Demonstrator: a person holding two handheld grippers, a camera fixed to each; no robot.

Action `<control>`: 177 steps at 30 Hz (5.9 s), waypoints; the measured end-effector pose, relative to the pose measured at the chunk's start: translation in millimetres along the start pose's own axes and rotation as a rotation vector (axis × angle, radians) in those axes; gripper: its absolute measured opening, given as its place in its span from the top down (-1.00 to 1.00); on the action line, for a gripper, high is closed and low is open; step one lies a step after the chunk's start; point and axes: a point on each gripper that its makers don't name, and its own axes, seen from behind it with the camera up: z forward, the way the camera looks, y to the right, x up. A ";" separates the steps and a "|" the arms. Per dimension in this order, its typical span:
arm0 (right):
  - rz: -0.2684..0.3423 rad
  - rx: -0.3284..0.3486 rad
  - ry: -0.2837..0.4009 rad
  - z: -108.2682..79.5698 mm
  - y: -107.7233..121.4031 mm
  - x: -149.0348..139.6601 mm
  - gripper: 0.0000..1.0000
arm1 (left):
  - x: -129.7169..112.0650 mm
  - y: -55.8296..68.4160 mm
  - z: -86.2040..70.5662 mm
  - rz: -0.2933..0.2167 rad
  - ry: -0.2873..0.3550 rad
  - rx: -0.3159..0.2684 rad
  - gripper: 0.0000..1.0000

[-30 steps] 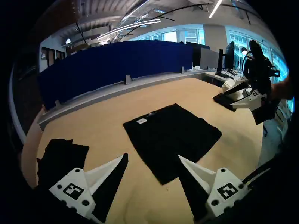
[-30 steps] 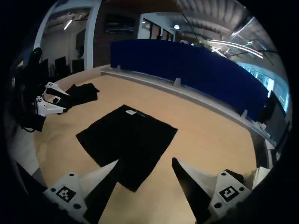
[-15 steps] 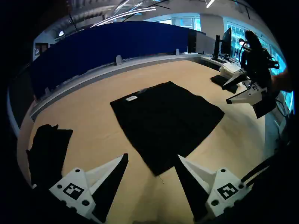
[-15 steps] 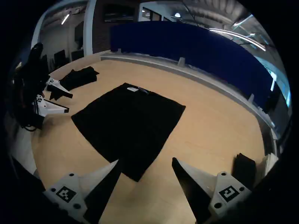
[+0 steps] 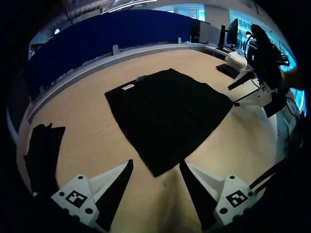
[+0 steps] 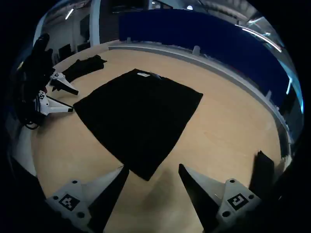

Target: Fold towel

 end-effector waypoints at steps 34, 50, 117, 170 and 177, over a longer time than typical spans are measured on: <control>0.027 0.047 -0.019 10.4 -9.3 -12.4 0.07 | -9.9 10.7 5.0 -0.040 -0.093 -0.006 0.08; 0.036 0.061 -0.015 8.2 -14.5 -9.4 0.70 | -9.7 9.2 6.3 -0.045 -0.097 0.031 0.82; 0.053 0.030 0.080 -79.4 -5.9 76.6 0.70 | 64.6 10.8 -67.7 -0.167 -0.065 0.039 0.82; 0.125 -0.038 -0.013 46.4 61.9 83.5 0.60 | 71.8 -53.1 58.1 -0.134 -0.134 0.085 0.60; 0.129 -0.083 -0.023 55.4 72.8 83.0 0.43 | 72.2 -62.0 61.7 -0.125 -0.144 0.110 0.27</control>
